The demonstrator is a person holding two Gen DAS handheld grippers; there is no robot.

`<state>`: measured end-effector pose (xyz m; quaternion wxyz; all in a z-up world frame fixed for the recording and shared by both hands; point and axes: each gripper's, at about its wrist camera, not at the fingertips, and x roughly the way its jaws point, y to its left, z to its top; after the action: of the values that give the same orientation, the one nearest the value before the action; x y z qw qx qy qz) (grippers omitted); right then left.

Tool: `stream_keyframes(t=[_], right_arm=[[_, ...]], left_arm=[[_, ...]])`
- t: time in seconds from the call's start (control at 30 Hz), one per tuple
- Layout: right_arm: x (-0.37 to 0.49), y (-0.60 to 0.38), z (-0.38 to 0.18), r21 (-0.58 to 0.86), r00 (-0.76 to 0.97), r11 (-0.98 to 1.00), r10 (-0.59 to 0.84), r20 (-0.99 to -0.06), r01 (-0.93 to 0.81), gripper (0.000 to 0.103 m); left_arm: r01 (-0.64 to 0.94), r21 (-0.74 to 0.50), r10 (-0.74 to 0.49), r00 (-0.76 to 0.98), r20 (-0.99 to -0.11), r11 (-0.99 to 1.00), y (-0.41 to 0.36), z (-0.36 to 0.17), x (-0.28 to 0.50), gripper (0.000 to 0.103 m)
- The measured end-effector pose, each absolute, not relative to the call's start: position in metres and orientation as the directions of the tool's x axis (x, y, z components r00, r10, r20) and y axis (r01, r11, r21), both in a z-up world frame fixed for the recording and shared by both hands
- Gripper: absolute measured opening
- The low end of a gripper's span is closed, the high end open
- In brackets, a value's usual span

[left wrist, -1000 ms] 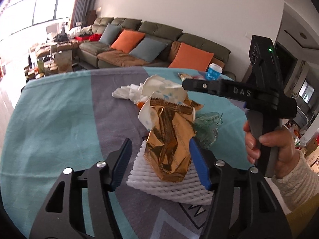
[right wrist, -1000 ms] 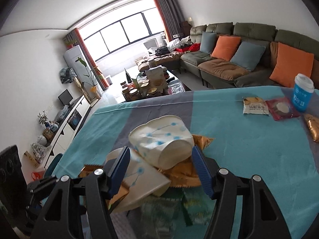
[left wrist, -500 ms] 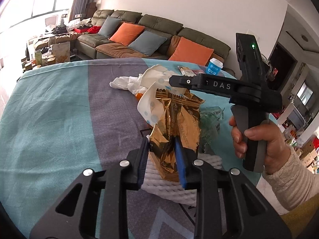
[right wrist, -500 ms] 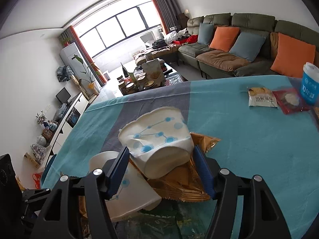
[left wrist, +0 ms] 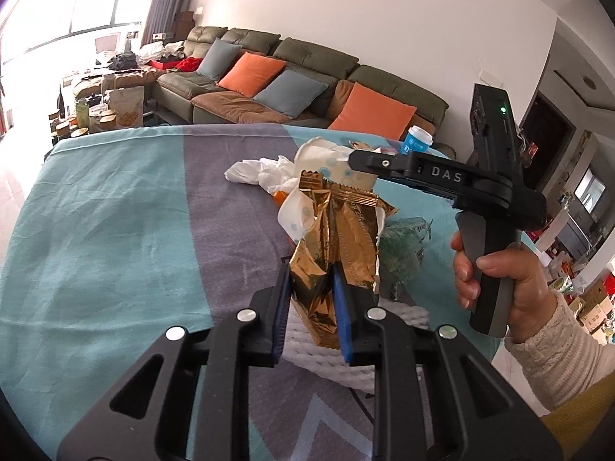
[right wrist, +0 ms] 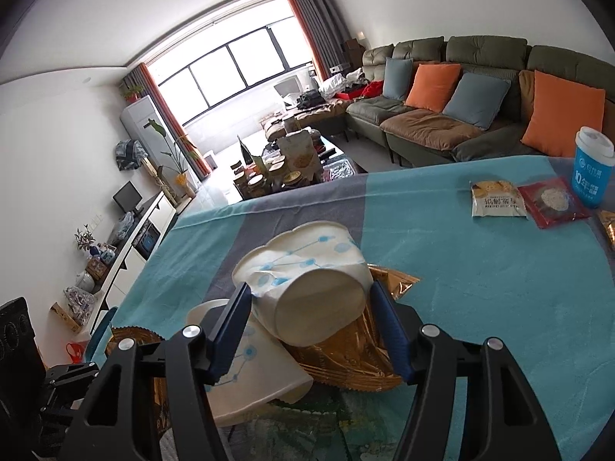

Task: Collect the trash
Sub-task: 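Grasp the gold wrapper with the left gripper while the right gripper grasps the paper cup, then carry the gold wrapper and white paper cup over the teal bin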

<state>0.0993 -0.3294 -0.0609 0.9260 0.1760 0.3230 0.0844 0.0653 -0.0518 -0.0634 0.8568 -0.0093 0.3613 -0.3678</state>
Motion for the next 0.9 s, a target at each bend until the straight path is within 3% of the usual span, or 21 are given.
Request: stream_keyframes(t=[0.9], right_arm=[[0.069,-0.325,-0.011,0.46,0.833,0.881,0.333,-0.441,-0.108,0.059]], left_arm=[[0.49,-0.278,-0.551,0.601,-0.579,0.826,0.037,-0.047,0.055,0.021]])
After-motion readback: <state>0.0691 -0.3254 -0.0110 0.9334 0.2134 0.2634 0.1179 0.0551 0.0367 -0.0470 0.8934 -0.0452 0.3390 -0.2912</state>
